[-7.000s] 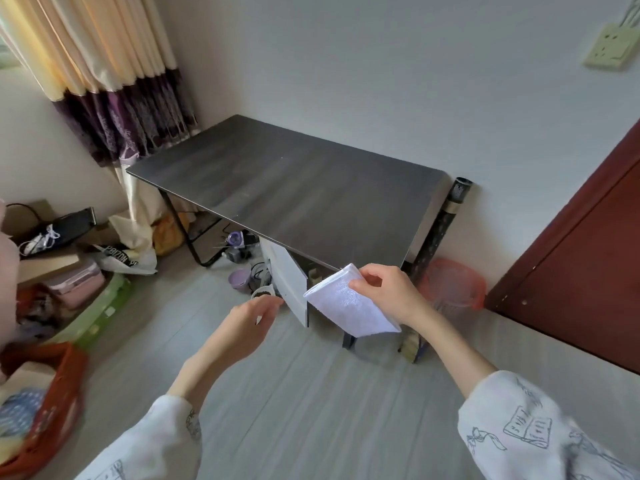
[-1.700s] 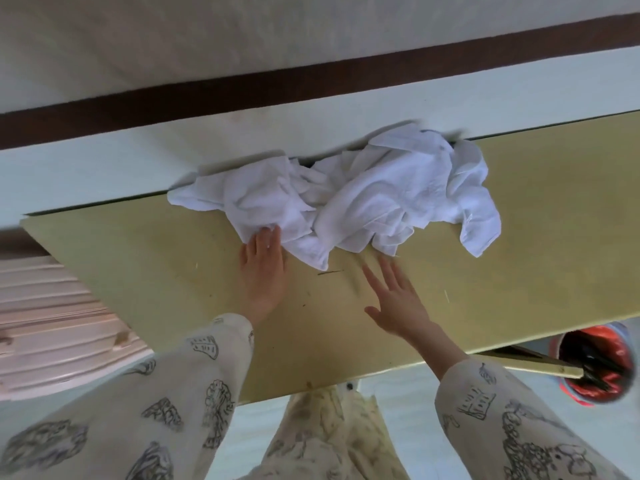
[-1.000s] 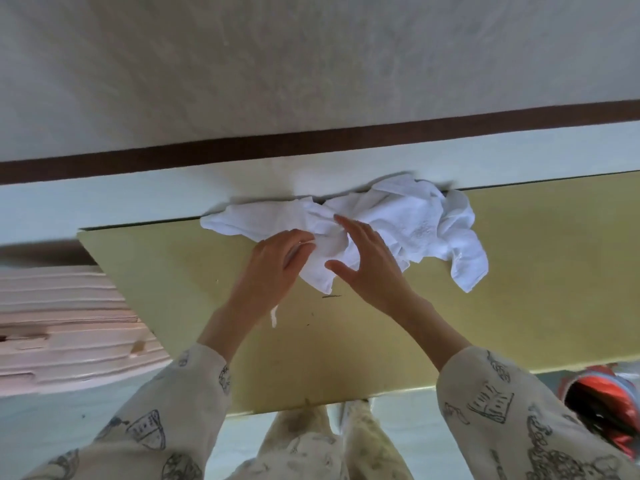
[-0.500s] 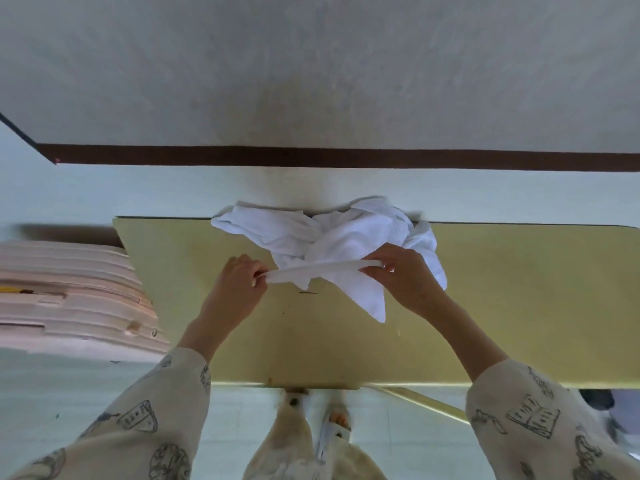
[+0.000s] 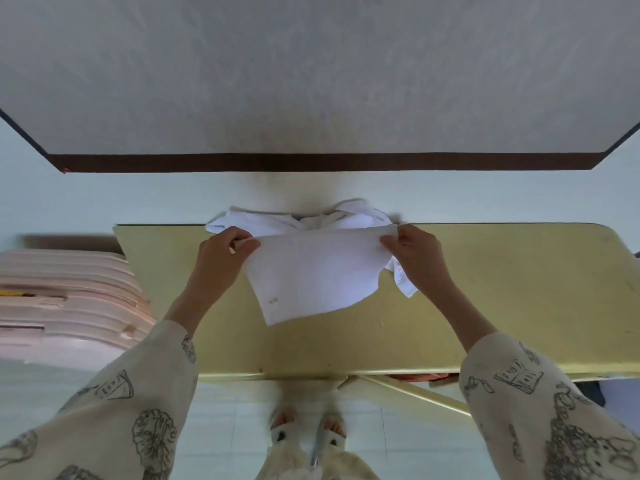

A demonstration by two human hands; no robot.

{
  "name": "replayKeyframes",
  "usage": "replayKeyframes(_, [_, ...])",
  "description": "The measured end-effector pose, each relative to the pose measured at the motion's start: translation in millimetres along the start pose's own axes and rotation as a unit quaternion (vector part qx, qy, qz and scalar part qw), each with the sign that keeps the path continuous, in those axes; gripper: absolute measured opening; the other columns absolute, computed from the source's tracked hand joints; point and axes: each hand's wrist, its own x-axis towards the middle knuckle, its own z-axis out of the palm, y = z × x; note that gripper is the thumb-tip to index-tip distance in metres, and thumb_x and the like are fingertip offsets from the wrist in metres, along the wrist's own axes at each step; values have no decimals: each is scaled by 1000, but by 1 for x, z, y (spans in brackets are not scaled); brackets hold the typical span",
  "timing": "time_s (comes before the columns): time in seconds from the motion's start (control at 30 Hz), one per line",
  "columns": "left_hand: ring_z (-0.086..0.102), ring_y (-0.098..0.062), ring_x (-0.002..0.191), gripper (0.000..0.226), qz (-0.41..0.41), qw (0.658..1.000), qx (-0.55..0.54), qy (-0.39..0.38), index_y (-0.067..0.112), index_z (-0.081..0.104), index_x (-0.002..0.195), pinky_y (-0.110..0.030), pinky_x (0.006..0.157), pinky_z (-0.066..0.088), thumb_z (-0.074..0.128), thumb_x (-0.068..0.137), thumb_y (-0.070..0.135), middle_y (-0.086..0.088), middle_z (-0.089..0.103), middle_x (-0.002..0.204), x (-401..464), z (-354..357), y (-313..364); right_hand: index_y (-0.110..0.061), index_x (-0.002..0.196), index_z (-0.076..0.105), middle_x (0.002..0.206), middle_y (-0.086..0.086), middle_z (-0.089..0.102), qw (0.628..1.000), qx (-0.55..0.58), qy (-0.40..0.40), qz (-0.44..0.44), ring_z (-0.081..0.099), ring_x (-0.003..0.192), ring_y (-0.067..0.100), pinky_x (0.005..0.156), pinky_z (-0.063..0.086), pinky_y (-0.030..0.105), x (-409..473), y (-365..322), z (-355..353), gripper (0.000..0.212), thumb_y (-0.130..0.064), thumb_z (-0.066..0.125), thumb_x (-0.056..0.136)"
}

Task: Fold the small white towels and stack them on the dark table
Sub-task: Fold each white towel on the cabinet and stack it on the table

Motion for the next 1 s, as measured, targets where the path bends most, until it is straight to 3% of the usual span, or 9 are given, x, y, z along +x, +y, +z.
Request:
replayKeyframes(0.13, [48,-8,65,13,16,999,29,-39,7,67,97,-17,68,33,59,87,10,0,60,85,-21,-3,-12,-5,63,51,58,2,50,1000,-7,-29,10,44,56,12,56,36,22,-25,20,3,25,-11,62,85])
replayKeyframes(0.23, [49,-7,67,12,8,988,63,-140,7,68,95,-19,70,33,62,85,9,1,61,84,-46,12,-42,-12,74,59,64,-7,58,995,-36,-95,24,56,58,-3,57,38,9,-48,50,13,13,-9,66,84])
replayKeyframes(0.37, [52,-11,75,12,-48,970,73,-228,8,70,94,-18,69,32,66,83,11,8,58,77,-78,46,-88,-14,74,61,65,0,59,982,-85,-147,84,54,69,17,57,37,12,-71,101,40,11,-11,67,82])
replayKeyframes(0.47, [55,-13,78,11,-90,965,62,-240,9,69,92,-19,64,36,67,83,14,5,61,79,-85,67,-107,-11,81,67,73,4,58,972,-108,-175,109,50,72,19,57,33,20,-77,123,59,3,-13,67,83])
replayKeyframes(0.6, [52,-10,71,6,-131,963,33,-234,13,65,89,-11,59,35,66,83,16,3,60,79,-72,83,-118,-11,76,65,66,2,57,968,-105,-193,120,49,65,16,55,32,20,-67,135,73,14,-20,63,87])
replayKeyframes(0.73, [51,-11,69,7,-167,962,-22,-213,11,65,91,-13,60,37,63,86,15,3,60,76,-41,101,-133,-15,61,47,54,-3,46,972,-111,-162,128,41,52,9,53,34,13,-45,147,94,36,-27,51,95])
replayKeyframes(1.0, [60,-16,87,20,-213,955,-44,-200,9,69,99,-23,79,40,66,83,20,-3,68,92,-4,141,-166,-17,55,43,50,-6,39,981,-57,-31,183,34,50,9,49,33,13,-5,178,130,39,-15,58,91])
